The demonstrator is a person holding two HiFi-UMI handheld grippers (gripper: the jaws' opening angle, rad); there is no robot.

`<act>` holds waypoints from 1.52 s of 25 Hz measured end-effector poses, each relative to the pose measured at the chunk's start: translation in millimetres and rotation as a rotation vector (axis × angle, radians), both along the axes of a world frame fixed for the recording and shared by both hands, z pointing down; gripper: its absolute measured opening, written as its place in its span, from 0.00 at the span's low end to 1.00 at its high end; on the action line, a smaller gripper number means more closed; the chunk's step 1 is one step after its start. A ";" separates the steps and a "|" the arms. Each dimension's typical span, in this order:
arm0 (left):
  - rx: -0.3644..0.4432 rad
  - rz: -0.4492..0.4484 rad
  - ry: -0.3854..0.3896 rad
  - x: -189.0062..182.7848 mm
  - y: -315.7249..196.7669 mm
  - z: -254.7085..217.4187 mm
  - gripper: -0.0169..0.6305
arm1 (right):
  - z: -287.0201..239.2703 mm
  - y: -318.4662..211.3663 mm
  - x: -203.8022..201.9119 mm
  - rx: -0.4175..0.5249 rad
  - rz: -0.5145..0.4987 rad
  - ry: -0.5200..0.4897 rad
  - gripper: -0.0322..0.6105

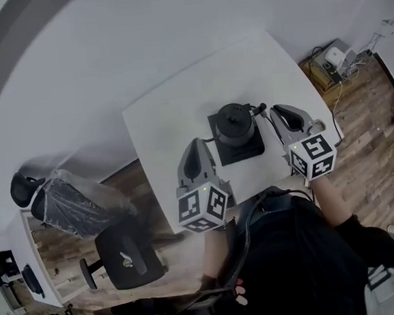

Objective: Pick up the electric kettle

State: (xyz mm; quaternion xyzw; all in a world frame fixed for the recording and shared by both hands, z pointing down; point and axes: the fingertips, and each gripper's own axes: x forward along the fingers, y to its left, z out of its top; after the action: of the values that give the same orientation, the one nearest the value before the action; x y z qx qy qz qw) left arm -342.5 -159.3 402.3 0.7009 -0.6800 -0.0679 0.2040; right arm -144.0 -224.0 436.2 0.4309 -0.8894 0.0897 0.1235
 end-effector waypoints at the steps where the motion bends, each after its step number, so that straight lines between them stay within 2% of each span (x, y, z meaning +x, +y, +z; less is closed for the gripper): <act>1: -0.005 0.002 0.010 1.3 -0.5 3.2 0.03 | 2.9 -0.4 2.7 -0.007 0.001 0.007 0.06; 7: -0.030 -0.013 0.003 1.5 -1.7 20.8 0.03 | 18.0 -8.9 14.3 -0.032 -0.003 0.037 0.06; 13: -0.059 -0.117 0.022 -15.1 4.1 48.3 0.03 | 33.6 -16.2 18.3 -0.051 -0.027 0.073 0.10; 18: -0.106 -0.156 0.101 -20.0 10.5 82.6 0.04 | 52.4 -17.9 18.6 -0.086 -0.067 0.104 0.17; 22: -0.150 -0.173 0.149 -21.9 7.2 108.4 0.20 | 69.4 -20.8 14.7 -0.119 -0.098 0.130 0.24; 24: -0.169 -0.159 0.184 -20.2 0.9 120.8 0.31 | 77.3 -22.9 13.4 -0.129 -0.109 0.148 0.30; 26: -0.183 -0.142 0.203 -18.2 -7.0 129.3 0.37 | 84.5 -25.2 13.0 -0.132 -0.121 0.173 0.32; 32: -0.161 -0.153 0.229 -20.0 -27.8 131.4 0.37 | 104.6 -31.8 12.0 -0.147 -0.169 0.249 0.32; 38: -0.142 -0.161 0.267 -18.1 -38.2 133.0 0.37 | 121.7 -32.6 2.4 -0.176 -0.217 0.283 0.32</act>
State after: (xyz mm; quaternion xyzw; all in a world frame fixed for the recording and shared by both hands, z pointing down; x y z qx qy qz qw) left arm -360.5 -197.5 535.3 0.6128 -0.7039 -0.1282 0.3355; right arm -141.6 -256.6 557.9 0.3285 -0.8931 0.0918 0.2934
